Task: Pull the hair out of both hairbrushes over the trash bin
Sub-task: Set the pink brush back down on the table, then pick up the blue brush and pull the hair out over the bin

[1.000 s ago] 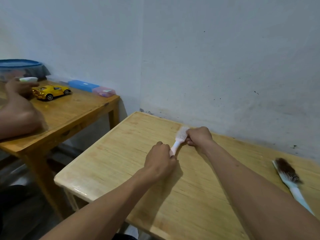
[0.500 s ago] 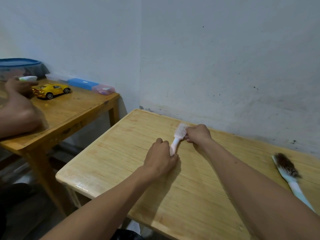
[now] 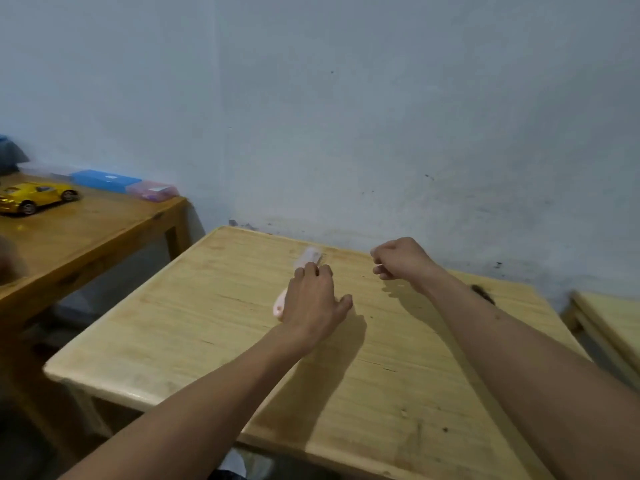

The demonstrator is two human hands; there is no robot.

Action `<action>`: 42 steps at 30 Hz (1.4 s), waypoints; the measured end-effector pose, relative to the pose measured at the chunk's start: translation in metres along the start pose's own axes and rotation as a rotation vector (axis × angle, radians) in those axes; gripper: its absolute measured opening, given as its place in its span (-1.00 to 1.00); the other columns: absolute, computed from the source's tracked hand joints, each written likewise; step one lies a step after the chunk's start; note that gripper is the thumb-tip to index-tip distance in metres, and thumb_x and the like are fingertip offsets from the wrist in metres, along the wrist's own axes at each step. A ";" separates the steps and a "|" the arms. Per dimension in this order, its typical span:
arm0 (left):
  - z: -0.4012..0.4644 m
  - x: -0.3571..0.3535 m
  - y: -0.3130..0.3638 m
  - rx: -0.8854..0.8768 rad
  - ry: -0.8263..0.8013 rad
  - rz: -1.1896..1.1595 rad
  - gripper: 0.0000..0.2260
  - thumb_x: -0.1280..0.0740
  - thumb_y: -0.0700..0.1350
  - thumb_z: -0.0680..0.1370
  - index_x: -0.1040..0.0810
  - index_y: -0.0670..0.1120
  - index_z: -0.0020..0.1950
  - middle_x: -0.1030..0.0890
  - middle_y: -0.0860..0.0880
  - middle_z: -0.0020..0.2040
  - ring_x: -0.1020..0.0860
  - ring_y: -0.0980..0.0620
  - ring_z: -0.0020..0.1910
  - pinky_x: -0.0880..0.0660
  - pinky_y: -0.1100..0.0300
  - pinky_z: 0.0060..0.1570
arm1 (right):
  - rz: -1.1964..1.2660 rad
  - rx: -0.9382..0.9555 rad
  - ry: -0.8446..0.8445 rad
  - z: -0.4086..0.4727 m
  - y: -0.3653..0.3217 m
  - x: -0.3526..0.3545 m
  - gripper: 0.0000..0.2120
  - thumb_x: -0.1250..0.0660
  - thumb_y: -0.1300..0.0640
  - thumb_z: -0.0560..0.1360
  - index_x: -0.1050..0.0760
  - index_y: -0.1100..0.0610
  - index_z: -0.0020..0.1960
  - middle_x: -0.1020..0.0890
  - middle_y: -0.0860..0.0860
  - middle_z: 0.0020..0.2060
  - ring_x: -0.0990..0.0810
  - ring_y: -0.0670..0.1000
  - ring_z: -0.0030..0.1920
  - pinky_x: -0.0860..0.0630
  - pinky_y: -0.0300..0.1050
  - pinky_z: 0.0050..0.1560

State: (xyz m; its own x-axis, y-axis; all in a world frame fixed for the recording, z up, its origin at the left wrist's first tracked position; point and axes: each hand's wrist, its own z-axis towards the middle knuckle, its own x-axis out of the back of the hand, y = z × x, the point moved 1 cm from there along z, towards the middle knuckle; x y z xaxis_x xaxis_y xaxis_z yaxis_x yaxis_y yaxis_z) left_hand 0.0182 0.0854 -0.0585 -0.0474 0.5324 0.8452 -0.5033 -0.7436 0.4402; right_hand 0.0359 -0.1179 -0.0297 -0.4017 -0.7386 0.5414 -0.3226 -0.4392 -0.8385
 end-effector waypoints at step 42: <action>-0.094 0.030 0.000 0.393 -0.113 -0.862 -0.66 -0.26 0.21 0.59 -0.48 -0.07 -0.08 -0.42 -0.03 -0.36 -0.40 0.02 -0.56 -0.34 0.20 -0.49 | -0.118 -0.067 -0.683 -0.113 -0.059 -0.005 -0.50 -0.57 -0.12 0.41 -0.63 0.21 0.17 -0.66 0.13 -0.06 -0.71 0.12 -0.06 -0.68 0.05 0.09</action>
State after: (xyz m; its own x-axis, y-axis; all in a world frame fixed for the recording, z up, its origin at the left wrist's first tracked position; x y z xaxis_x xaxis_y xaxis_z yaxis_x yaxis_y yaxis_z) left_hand -0.0645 0.1398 -0.0620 0.2989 0.9336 0.1977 0.0005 -0.2073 0.9783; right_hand -0.0401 -0.0304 0.0246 0.2617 -0.8540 0.4496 -0.3921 -0.5198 -0.7590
